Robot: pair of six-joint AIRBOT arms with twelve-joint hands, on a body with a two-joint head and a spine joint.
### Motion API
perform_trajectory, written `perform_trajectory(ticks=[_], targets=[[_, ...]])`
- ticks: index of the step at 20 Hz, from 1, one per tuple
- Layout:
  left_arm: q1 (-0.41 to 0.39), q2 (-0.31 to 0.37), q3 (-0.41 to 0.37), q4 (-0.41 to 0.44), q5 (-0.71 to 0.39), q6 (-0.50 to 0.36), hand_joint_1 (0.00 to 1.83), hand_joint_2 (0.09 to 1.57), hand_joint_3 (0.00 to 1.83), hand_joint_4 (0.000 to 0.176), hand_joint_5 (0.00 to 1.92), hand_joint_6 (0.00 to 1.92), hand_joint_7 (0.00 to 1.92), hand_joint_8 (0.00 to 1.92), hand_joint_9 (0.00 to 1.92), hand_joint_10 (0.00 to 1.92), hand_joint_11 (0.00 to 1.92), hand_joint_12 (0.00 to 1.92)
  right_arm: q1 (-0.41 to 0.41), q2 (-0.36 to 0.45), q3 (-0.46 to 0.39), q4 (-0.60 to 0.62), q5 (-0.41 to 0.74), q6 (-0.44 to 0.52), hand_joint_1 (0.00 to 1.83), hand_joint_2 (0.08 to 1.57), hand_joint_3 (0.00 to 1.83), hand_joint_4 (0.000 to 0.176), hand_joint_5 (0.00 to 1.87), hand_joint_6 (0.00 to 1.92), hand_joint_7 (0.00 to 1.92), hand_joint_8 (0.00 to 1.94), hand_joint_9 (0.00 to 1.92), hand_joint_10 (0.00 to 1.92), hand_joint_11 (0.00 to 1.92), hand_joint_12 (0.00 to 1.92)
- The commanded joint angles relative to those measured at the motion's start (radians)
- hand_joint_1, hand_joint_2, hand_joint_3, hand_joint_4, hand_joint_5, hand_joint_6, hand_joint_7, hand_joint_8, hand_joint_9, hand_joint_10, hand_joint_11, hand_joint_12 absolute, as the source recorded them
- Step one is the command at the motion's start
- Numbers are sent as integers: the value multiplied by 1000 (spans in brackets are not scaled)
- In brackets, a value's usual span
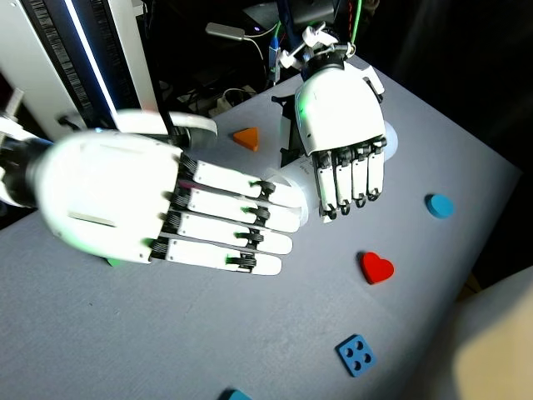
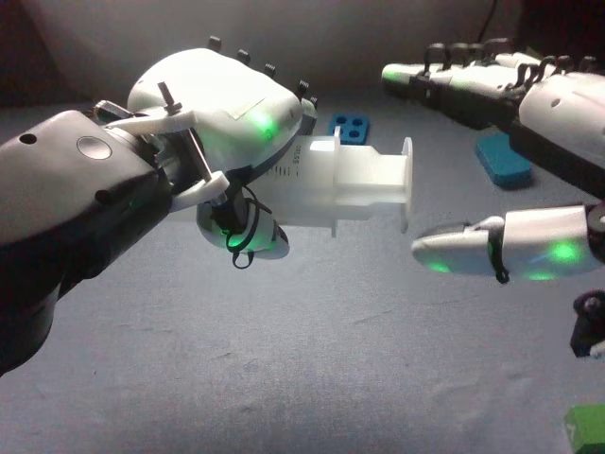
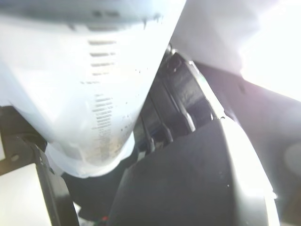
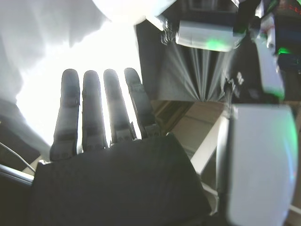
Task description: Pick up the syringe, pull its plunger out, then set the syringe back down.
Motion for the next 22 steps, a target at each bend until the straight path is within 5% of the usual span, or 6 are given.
perform_trajectory(ticks=[1,11,22], targets=[[-21,6,-3,65,-55,8,1372,1135,0,0,900,969,941,1031,858,1402,777,1434,6,-8,6,7,120,10,932,945,1,0,270,26,319,21,322,35,0,914],[-15,6,-7,64,-57,8,1370,1143,0,0,870,1001,922,1057,864,1403,797,1401,19,-111,56,195,198,-111,1014,1001,3,0,386,13,470,13,466,23,7,1114],[24,6,-22,65,-54,8,1371,1142,0,0,881,1001,925,1053,856,1407,778,1448,34,-68,6,276,46,-108,1022,1015,6,0,402,9,475,7,465,10,0,1127]])
